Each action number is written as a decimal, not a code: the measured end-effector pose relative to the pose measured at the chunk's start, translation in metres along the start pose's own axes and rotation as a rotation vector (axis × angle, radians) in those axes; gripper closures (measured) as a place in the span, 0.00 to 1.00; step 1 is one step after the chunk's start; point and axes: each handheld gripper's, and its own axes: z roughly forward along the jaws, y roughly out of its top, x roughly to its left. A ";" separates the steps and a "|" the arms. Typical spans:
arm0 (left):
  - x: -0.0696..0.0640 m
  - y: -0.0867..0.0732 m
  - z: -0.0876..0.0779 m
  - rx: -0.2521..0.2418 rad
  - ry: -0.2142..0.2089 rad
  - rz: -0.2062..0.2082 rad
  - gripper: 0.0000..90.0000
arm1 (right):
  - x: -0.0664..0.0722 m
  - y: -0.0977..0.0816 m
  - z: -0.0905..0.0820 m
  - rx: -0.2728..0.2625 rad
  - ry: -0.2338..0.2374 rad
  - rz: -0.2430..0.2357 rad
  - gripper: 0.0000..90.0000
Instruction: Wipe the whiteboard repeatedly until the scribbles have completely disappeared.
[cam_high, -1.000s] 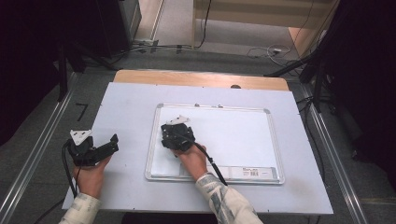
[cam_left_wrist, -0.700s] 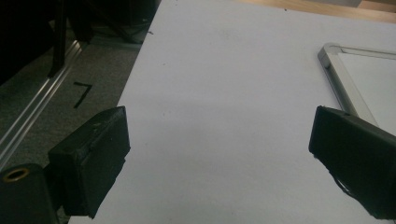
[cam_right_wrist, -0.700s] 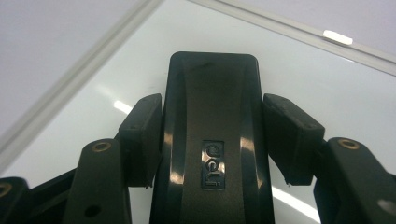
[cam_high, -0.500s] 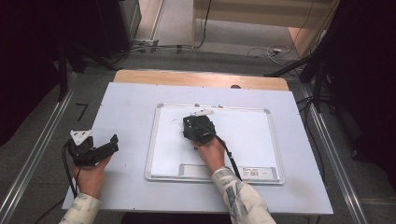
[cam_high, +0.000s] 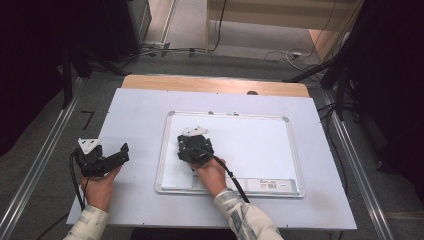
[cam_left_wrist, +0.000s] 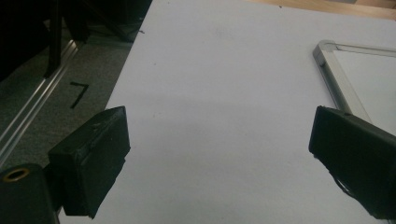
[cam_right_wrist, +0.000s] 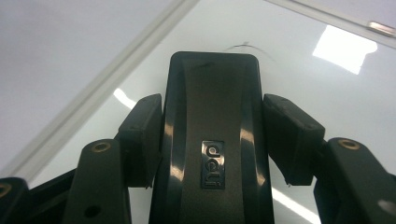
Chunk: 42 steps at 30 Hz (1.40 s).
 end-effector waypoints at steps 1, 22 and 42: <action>0.000 0.000 0.000 0.000 0.000 0.000 0.07 | 0.005 0.000 0.000 0.000 0.000 -0.003 0.43; 0.004 -0.001 -0.002 -0.002 0.001 -0.009 0.07 | -0.002 0.010 0.009 0.010 -0.008 0.023 0.43; 0.002 -0.001 -0.003 -0.004 -0.002 -0.005 0.07 | -0.059 0.039 0.034 0.029 -0.100 0.095 0.43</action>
